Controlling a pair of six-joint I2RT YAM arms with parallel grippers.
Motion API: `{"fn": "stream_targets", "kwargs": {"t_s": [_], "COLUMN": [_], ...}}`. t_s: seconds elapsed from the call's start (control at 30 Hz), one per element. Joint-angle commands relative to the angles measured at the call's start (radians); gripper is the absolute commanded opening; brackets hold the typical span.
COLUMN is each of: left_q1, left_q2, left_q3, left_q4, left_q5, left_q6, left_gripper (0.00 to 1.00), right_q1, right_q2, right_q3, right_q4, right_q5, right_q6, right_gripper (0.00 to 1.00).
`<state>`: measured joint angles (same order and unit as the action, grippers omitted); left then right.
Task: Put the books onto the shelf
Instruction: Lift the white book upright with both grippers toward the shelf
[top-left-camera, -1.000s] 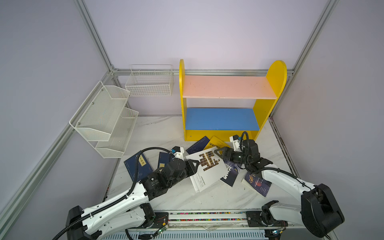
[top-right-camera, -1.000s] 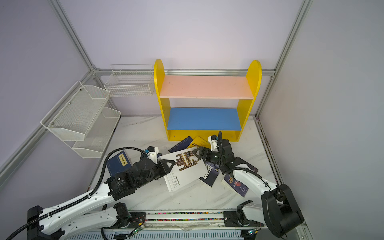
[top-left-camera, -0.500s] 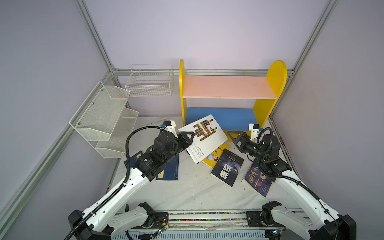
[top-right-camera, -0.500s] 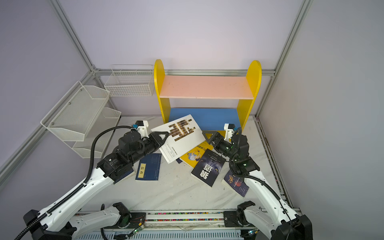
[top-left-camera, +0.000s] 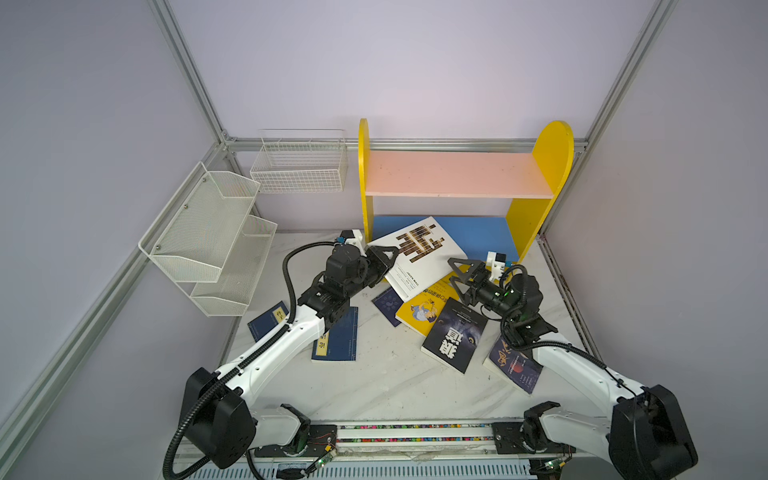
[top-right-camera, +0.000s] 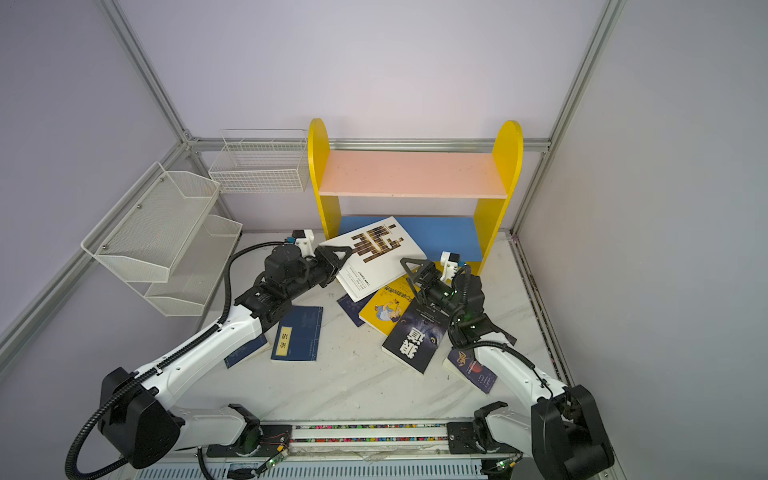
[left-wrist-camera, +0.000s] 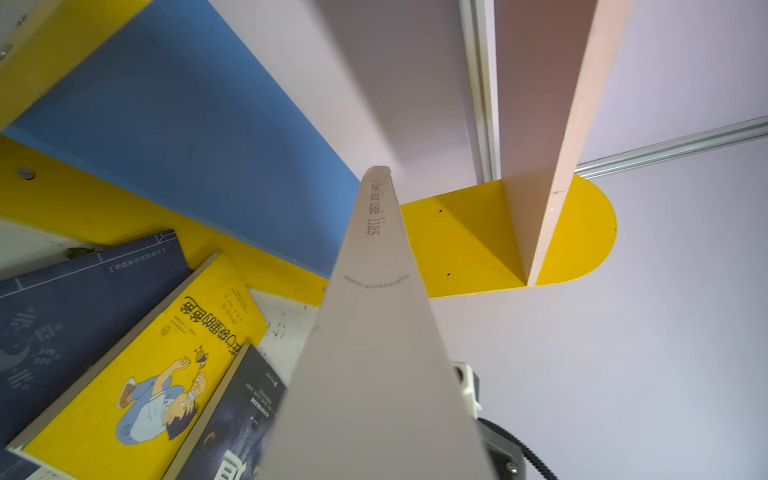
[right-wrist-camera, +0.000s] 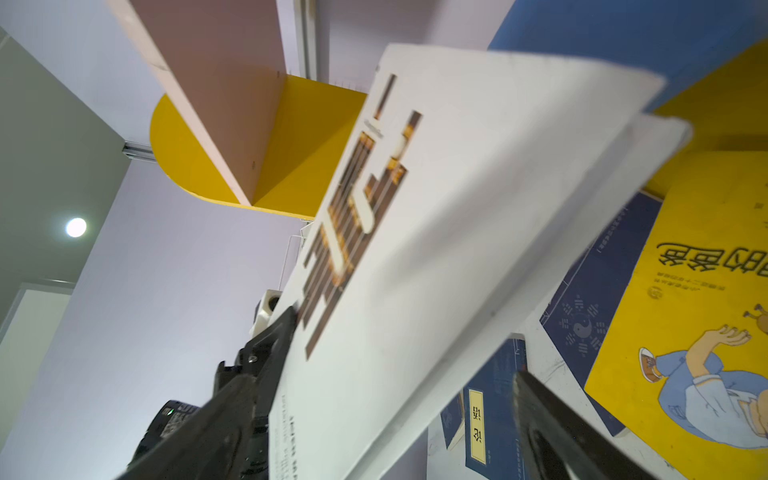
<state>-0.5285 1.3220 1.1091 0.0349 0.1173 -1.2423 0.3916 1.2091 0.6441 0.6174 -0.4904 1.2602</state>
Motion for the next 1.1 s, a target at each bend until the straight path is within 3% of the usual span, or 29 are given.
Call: {"fn": "stream_targets", "kwargs": {"t_s": [0.0, 0.2, 0.3, 0.4, 0.6, 0.7, 0.8, 0.97, 1.07], "left_q1": [0.002, 0.002, 0.002, 0.002, 0.002, 0.002, 0.002, 0.038, 0.109], "left_q2": [-0.019, 0.011, 0.018, 0.019, 0.014, 0.023, 0.028, -0.004, -0.040], "left_q3": [0.100, 0.104, 0.074, 0.065, 0.044, 0.044, 0.043, 0.037, 0.029], "left_q4": [0.171, 0.187, 0.235, 0.252, 0.247, 0.250, 0.250, 0.156, 0.050], "left_q5": [0.009, 0.028, 0.027, 0.020, -0.005, 0.005, 0.010, 0.032, 0.117], "left_q6": [-0.036, -0.057, -0.087, -0.098, -0.106, -0.110, -0.104, -0.051, -0.006], "left_gripper": [0.23, 0.23, 0.24, 0.24, 0.27, 0.38, 0.56, 0.96, 1.00], "right_q1": [0.037, 0.064, 0.066, 0.067, 0.067, 0.067, 0.060, -0.016, -0.101], "right_q2": [0.051, 0.136, 0.214, 0.274, 0.330, 0.341, 0.347, 0.336, 0.323], "right_q3": [0.053, 0.060, 0.080, 0.087, 0.076, 0.085, 0.088, 0.079, 0.088], "right_q4": [0.094, 0.264, 0.375, 0.468, 0.593, 0.591, 0.586, 0.567, 0.513], "right_q5": [0.014, 0.059, 0.062, 0.079, 0.134, 0.141, 0.142, 0.056, -0.100], "right_q6": [0.045, 0.087, 0.110, 0.150, 0.214, 0.219, 0.220, 0.233, 0.233], "right_gripper": [0.97, 0.94, 0.85, 0.70, 0.54, 0.44, 0.38, 0.32, 0.30]}}
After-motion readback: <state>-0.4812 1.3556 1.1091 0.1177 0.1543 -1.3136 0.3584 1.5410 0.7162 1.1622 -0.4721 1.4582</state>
